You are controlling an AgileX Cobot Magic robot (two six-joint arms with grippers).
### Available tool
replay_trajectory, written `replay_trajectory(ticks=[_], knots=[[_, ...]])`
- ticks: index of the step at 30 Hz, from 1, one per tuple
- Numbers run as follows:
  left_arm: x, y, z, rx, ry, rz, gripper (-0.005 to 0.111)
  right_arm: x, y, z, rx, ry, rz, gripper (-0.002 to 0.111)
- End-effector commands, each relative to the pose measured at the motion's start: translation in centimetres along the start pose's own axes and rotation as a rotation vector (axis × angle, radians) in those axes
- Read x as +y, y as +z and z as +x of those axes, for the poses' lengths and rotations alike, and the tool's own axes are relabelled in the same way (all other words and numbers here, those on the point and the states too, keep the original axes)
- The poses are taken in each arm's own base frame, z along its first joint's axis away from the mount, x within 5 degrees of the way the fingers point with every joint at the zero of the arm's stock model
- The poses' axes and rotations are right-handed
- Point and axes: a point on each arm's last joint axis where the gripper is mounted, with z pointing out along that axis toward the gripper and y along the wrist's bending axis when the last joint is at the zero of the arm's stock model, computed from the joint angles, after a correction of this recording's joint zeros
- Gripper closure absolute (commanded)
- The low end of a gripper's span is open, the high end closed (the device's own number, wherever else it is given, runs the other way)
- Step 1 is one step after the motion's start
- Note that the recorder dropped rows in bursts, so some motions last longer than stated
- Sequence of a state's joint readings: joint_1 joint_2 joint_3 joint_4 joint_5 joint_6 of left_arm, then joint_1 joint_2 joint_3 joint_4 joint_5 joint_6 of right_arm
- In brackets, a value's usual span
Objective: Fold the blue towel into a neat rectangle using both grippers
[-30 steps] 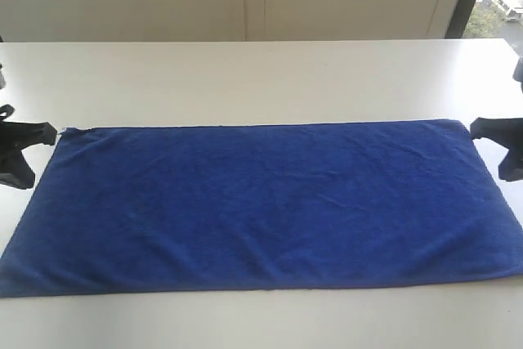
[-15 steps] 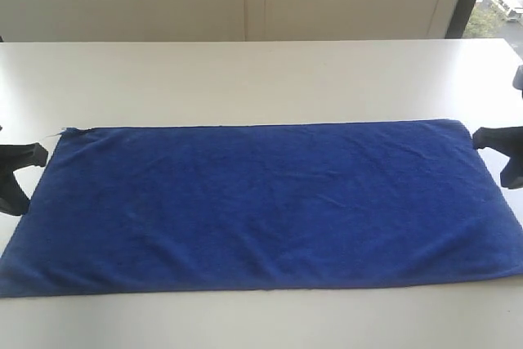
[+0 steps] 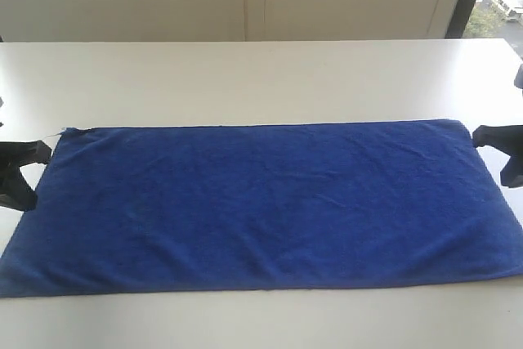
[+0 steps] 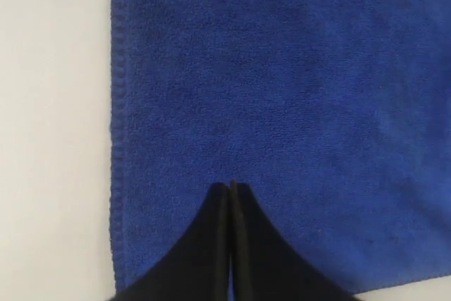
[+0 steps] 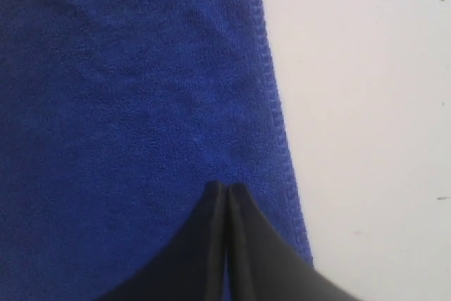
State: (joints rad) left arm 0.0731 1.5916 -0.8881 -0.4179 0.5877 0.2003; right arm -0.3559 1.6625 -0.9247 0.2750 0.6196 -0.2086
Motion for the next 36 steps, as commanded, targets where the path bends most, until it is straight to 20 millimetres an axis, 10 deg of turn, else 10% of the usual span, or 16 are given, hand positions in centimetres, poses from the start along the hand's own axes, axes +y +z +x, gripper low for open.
replay_trajectory(ticks=[1, 15, 36], knots=[[-0.3, 0.0, 0.0, -0.019, 0.010, 0.045, 0.107, -0.1, 0.4, -0.2, -0.031, 0.007, 0.009, 0.104], [0.1, 0.6, -2.0, -0.083, 0.000, 0.023, 0.107, -0.6, 2.9, -2.2, -0.057, 0.016, 0.024, 0.070], [0.2, 0.6, -2.3, -0.112, 0.005, 0.008, 0.107, -1.3, 7.7, -1.9, 0.119, -0.003, 0.011, 0.077]])
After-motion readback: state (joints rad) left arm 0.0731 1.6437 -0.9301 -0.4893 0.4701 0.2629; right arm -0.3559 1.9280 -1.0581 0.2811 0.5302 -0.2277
